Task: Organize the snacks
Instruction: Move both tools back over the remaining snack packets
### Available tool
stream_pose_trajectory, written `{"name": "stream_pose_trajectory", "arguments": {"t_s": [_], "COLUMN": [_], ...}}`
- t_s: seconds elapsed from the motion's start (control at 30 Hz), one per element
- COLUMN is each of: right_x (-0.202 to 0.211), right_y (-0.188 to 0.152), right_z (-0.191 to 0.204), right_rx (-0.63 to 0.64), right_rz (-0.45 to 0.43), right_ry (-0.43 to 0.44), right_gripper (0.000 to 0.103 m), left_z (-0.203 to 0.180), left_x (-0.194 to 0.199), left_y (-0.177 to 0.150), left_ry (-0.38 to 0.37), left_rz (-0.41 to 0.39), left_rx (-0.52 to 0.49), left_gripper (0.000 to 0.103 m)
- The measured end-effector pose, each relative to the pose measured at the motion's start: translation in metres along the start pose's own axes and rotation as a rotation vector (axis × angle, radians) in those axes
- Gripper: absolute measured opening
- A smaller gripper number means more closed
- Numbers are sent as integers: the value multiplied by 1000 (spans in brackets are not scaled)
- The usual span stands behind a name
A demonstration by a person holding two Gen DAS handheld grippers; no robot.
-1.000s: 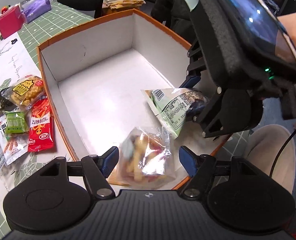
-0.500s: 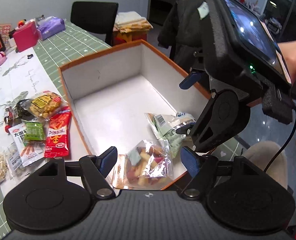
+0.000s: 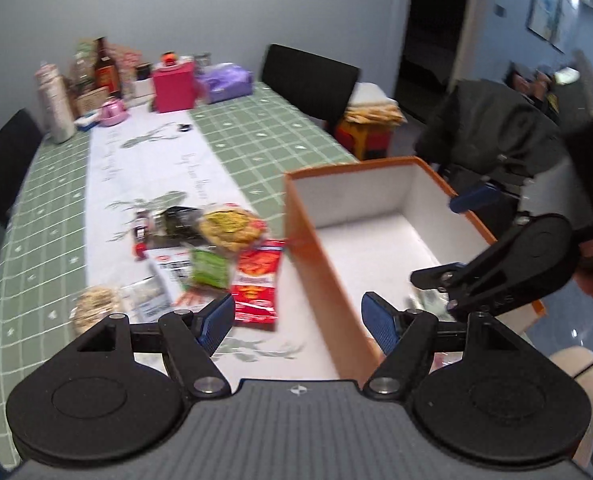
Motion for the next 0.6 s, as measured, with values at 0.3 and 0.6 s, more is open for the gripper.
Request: {"name": "stream_pose_trajectory", "arguments": {"t_s": [0.3, 0.6], "right_x": [-22, -74], "right_y": [45, 81], "right_z": [38, 61], "right_rx": [5, -2], "right_rz": [-90, -65], "right_ry": [64, 110], "right_gripper": [63, 48], "left_z": [57, 97], "left_x": [-10, -50], "left_y": [-2, -20], "left_ry": [94, 116], "left_rz": [-16, 14], "left_rx": [80, 178], "left_gripper": [82, 65]}}
Point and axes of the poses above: each gripper's, at about its wrist camera, not at the fingertips, and x roughly against the way its jaws point, z to its left, y to its top, the point moved 2 cm from there along -x, roughly the way its jaws point, and after that the axes turned 3 degrees about x, right-handed, at the moved point
